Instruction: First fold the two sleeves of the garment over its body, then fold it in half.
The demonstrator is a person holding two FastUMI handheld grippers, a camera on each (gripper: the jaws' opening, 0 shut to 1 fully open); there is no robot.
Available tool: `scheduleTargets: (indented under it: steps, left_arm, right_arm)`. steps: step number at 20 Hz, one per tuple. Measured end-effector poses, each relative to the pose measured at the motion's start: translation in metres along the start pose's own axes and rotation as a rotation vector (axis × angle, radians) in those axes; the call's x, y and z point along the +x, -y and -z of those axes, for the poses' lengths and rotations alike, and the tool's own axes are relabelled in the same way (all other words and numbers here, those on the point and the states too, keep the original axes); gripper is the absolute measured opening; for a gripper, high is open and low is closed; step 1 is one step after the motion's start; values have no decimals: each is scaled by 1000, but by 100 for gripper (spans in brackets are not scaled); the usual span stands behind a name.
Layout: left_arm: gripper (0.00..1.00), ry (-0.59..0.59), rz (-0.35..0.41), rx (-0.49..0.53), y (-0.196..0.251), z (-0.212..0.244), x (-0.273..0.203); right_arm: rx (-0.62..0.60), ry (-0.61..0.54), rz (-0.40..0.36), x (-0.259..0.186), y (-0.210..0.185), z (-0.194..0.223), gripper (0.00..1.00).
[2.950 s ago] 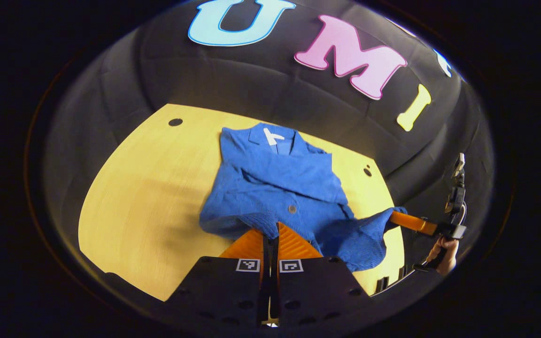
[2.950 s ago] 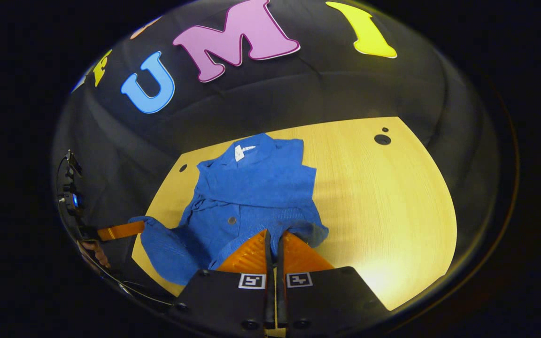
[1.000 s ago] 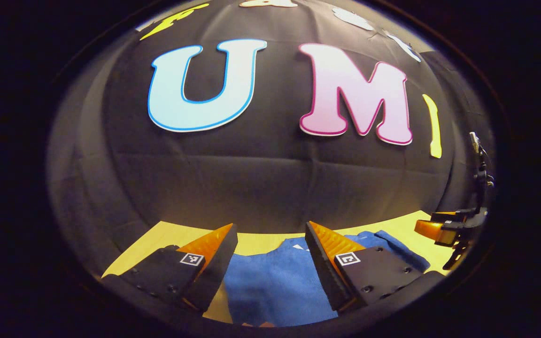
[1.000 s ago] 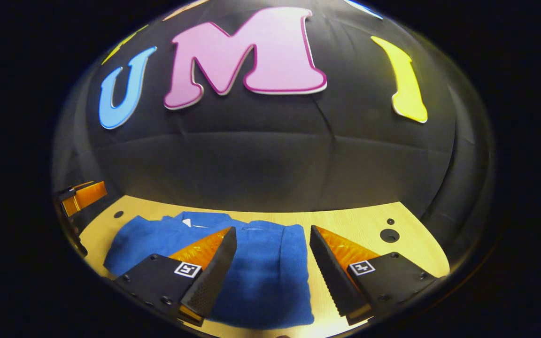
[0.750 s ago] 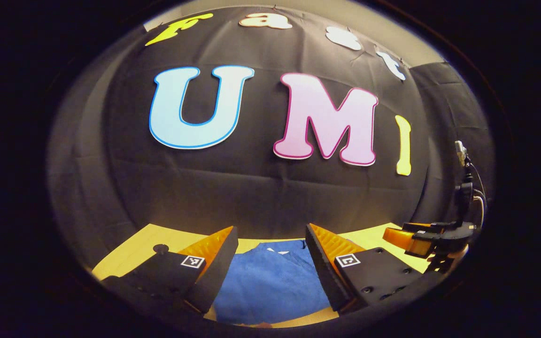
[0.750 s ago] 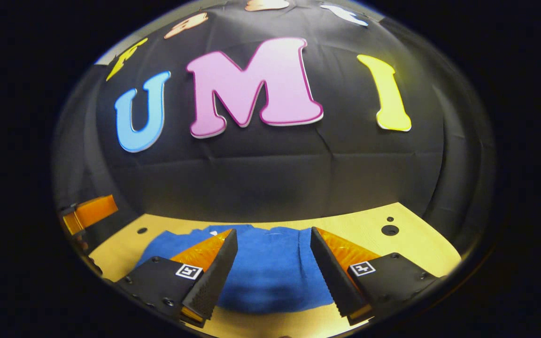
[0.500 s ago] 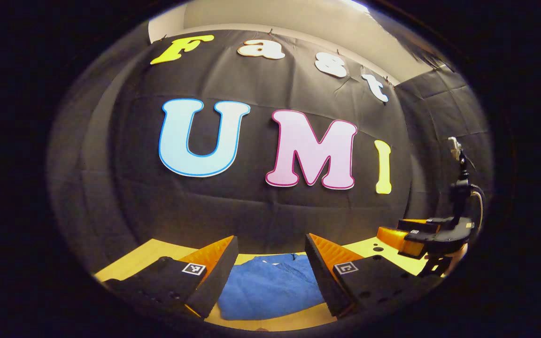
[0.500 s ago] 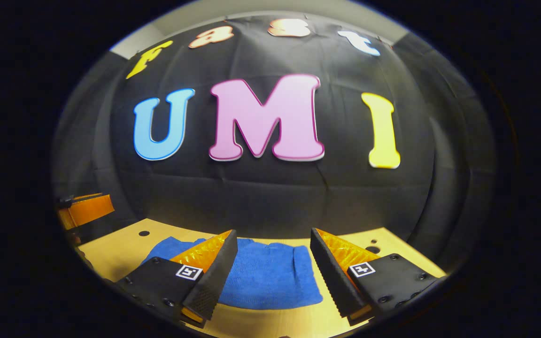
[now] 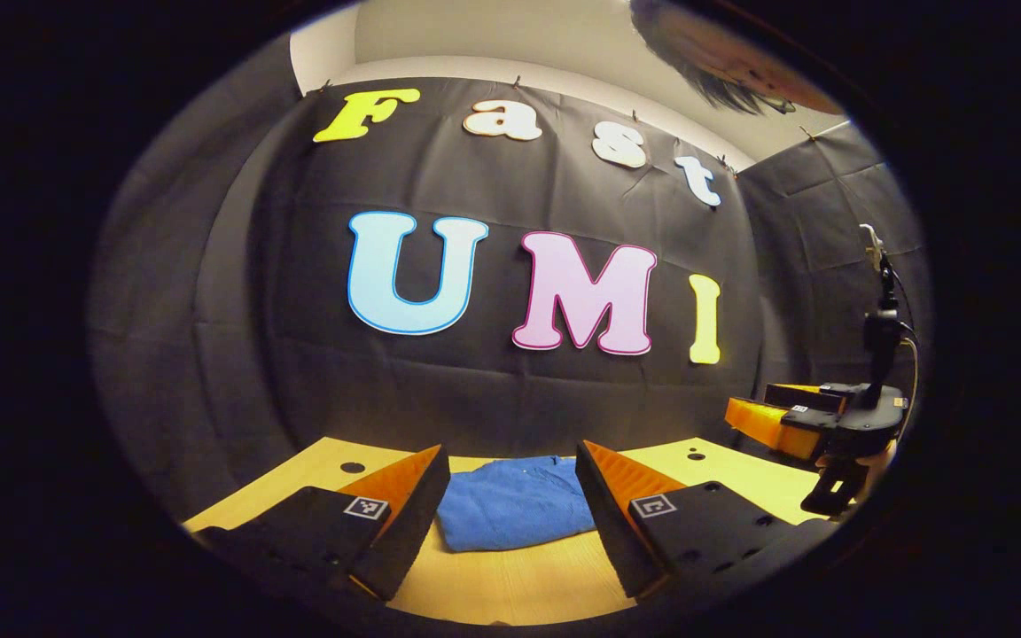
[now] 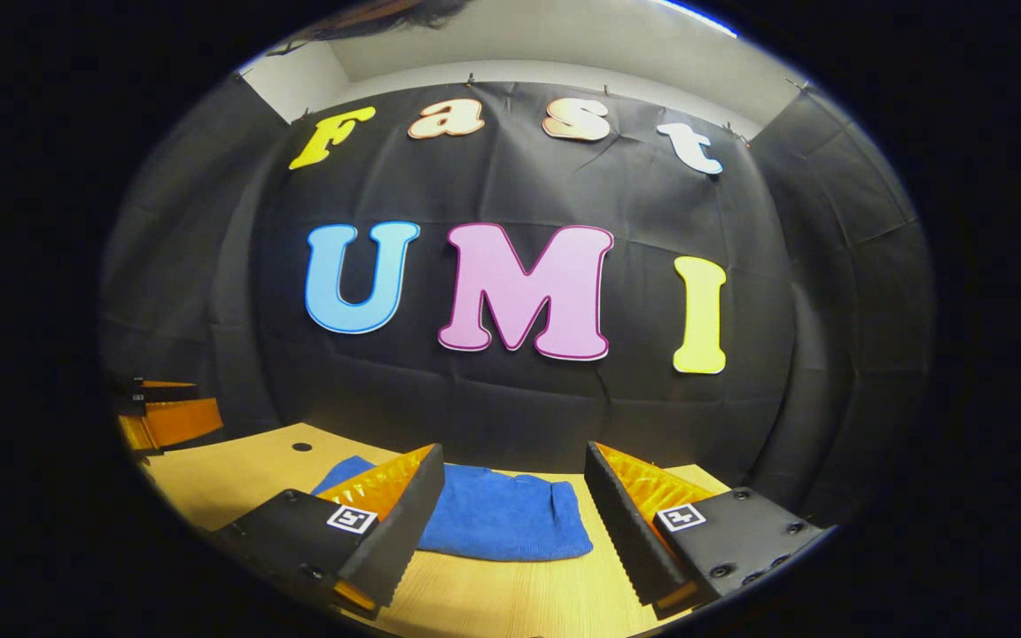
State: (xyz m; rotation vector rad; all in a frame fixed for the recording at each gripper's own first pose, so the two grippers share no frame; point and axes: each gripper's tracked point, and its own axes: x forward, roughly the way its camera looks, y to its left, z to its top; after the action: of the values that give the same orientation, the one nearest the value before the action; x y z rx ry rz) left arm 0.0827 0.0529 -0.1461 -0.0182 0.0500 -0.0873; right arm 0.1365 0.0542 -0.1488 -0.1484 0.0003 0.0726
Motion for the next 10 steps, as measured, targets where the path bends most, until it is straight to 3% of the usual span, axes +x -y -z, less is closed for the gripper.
scheduleTargets:
  steps: [3, 6, 7, 10]
  left_arm:
    - [81, 64, -78, 35, -1, -32, -44]
    - [81, 101, -67, 51, 22, -58, -75]
    - [81, 98, -80, 47, 23, -64, -83]
    - [81, 87, -97, 15, 34, -85, -108]
  right_arm:
    - [-78, -49, -49, -34, -16, -11, 99]
    - [-12, -76, -102, -75, -41, -38, 99]
    - [-13, -90, -104, -82, -40, -45, 96]
    - [-73, -121, -92, -102, -36, -68, 99]
